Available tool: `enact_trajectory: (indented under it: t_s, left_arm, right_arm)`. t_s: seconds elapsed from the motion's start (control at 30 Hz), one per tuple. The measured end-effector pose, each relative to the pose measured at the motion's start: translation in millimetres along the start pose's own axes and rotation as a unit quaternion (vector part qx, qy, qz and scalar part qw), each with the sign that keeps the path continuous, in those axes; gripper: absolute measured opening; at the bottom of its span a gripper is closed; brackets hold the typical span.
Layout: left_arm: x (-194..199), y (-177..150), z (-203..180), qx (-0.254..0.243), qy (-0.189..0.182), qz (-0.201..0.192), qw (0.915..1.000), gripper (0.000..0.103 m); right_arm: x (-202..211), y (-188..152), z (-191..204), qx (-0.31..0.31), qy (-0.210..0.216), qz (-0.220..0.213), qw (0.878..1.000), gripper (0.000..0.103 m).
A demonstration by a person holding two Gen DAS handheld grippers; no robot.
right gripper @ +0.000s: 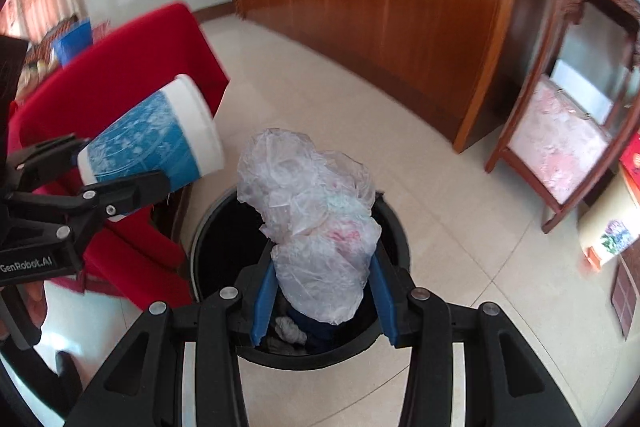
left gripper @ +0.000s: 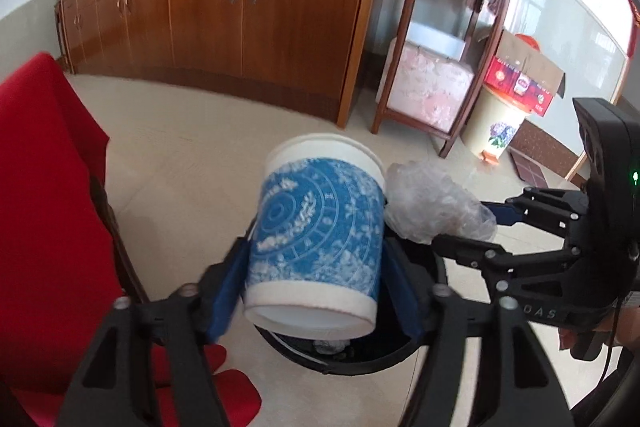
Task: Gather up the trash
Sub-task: 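Carry cup and plastic bag over the black bin and open both tools, then move both tools back toward the red table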
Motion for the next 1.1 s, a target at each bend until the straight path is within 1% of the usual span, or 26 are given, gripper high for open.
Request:
enact_trajectory:
  t_s: [0.03, 0.07, 0.1, 0.17, 0.2, 0.27, 0.3, 0.33, 0.43, 0.5, 0.67, 0.8, 0.93, 1.1]
  left_arm:
    - [-7, -3, 6, 0.01, 0.01, 0.007, 0.9999, 0.092]
    - [-10, -6, 10, 0.016, 0.013, 0.013, 0.9997, 0.103]
    - [-11, -9, 15, 0.022, 0.022, 0.018, 0.9994, 0.103]
    - [-7, -13, 24, 0.032, 0.04, 0.018, 0.9985, 0.103]
    - [-5, -14, 26, 0.033, 0.048, 0.018, 0.9981, 0.103]
    - [-1, -17, 28, 0.025, 0.066, 0.016, 0.9974, 0.103]
    - [3, -17, 27, 0.018, 0.077, 0.013, 0.9968, 0.103]
    - [5, -17, 26, 0.014, 0.082, 0.011, 0.9965, 0.103]
    - [15, -13, 20, 0.002, 0.091, -0.002, 0.9958, 0.103]
    - [25, -11, 21, -0.002, 0.091, -0.008, 0.9958, 0.103]
    - [37, -8, 27, 0.003, 0.098, -0.015, 0.9951, 0.103]
    - [48, -10, 25, 0.005, 0.1, -0.026, 0.9946, 0.103]
    - [62, -10, 21, -0.001, 0.103, -0.037, 0.9939, 0.103]
    - [81, -7, 23, 0.003, 0.11, -0.047, 0.9928, 0.103]
  right_arm:
    - [-13, -5, 0, 0.011, 0.005, 0.014, 1.0, 0.059]
    - [-24, -10, -3, 0.018, -0.008, 0.024, 1.0, 0.071]
    - [-32, -14, -7, 0.013, -0.017, 0.034, 0.999, 0.087]
    - [-45, -26, -16, -0.018, 0.001, 0.049, 0.999, 0.087]
    - [-49, -30, -22, -0.024, -0.01, 0.058, 0.998, 0.087]
    - [-50, -34, -32, -0.041, -0.015, 0.062, 0.997, 0.089]
    - [-49, -34, -37, -0.054, -0.019, 0.061, 0.996, 0.099]
    - [-48, -35, -40, -0.062, -0.022, 0.063, 0.996, 0.103]
    - [-40, -31, -45, -0.076, -0.033, 0.054, 0.995, 0.103]
    - [-33, -28, -45, -0.078, -0.039, 0.048, 0.995, 0.103]
    - [-17, -19, -38, -0.075, -0.054, 0.036, 0.995, 0.103]
    - [5, -15, -31, -0.073, -0.067, 0.025, 0.995, 0.103]
    - [32, -8, -24, -0.081, -0.088, 0.001, 0.993, 0.103]
    - [59, -2, -11, -0.088, -0.101, -0.022, 0.991, 0.103]
Point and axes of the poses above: each gripper's, at about its wrist camera, not at the fingertips, and x roughly against the way its jaws point, z to its left, y to its top, the point moved 8 cm from there along -x, roughly the way its jaws point, and after that the axes turned 5 degrees about x, right-handed, at the moved point
